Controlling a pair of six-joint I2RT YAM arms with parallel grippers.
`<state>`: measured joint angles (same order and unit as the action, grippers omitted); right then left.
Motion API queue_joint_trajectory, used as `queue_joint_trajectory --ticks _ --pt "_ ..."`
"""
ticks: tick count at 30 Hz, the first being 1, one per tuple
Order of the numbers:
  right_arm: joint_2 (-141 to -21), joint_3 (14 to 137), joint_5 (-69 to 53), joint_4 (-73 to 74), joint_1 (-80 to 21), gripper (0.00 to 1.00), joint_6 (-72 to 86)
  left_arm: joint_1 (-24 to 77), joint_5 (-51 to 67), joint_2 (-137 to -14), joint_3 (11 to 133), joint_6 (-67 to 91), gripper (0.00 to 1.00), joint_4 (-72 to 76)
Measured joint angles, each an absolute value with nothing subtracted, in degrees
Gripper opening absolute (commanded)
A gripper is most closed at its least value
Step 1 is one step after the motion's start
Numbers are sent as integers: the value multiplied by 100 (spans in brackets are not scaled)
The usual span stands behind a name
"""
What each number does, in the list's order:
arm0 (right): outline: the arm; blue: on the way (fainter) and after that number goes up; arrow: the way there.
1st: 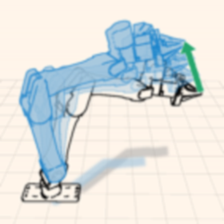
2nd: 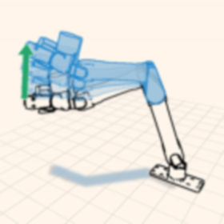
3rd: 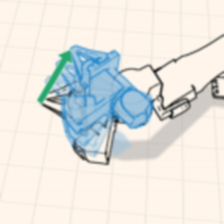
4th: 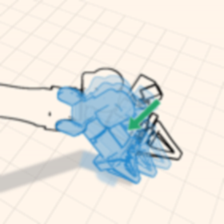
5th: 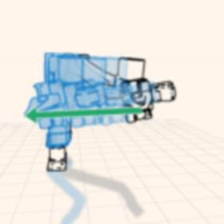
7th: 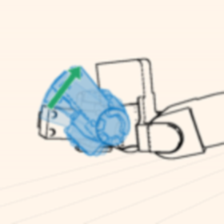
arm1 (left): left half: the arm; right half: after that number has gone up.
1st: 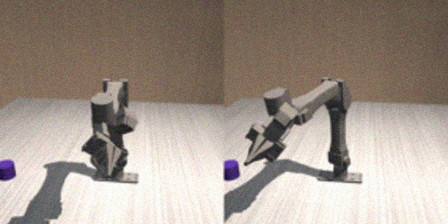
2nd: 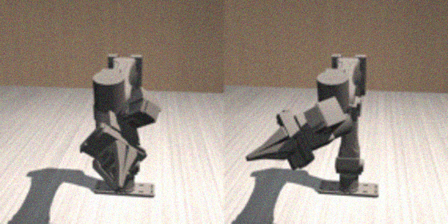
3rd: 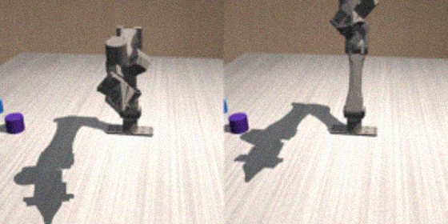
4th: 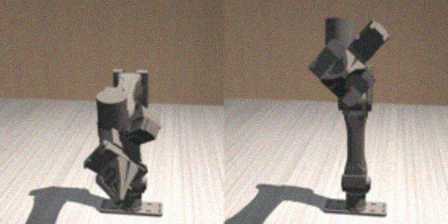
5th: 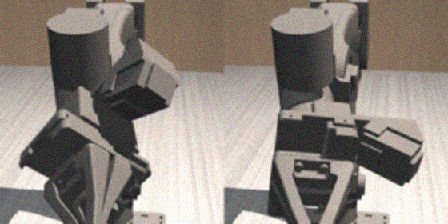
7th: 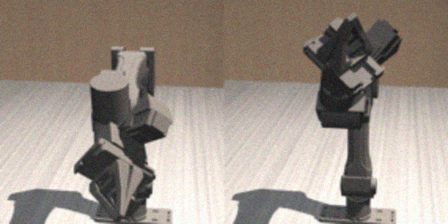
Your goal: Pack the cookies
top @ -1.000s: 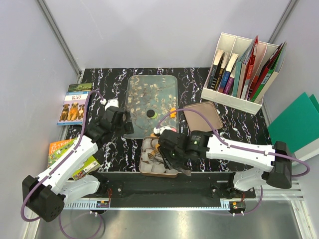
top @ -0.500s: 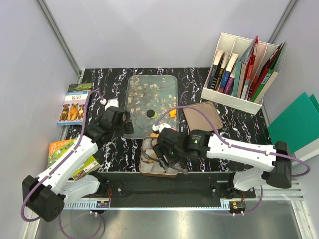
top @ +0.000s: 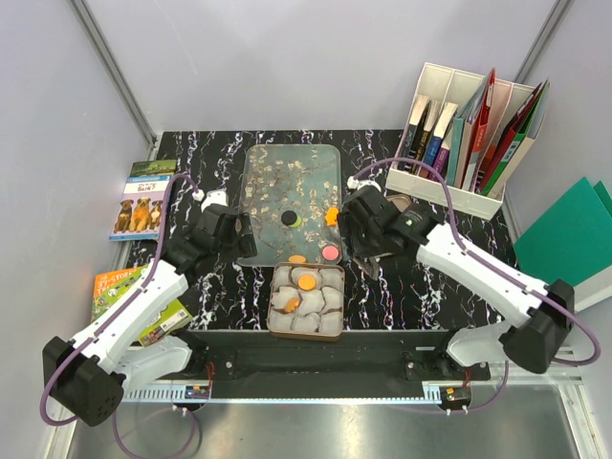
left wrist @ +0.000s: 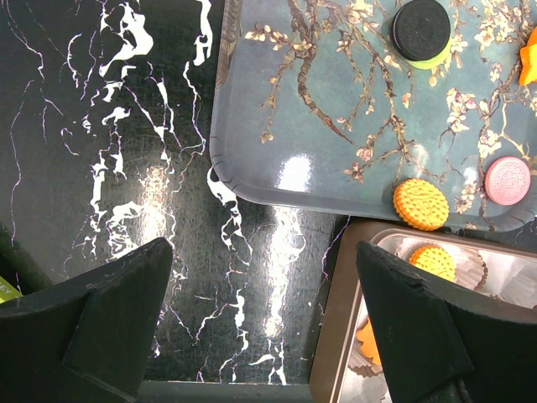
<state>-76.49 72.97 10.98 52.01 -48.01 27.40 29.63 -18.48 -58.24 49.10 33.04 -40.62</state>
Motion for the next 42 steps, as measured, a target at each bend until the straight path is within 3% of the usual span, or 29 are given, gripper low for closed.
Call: queue_joint_trajectory --ticks 9,22,42 --pt "-9019 7671 954 4803 -4167 63 2327 2963 -1846 -5824 4910 3301 94 -4060" --pt "-9996 8440 635 4331 -3889 61 2112 2963 -1841 -5826 4910 3301 94 -4062" --pt "-10180 8068 587 4136 -3776 60 2099 2963 -1822 -5948 4910 3299 94 -4060"
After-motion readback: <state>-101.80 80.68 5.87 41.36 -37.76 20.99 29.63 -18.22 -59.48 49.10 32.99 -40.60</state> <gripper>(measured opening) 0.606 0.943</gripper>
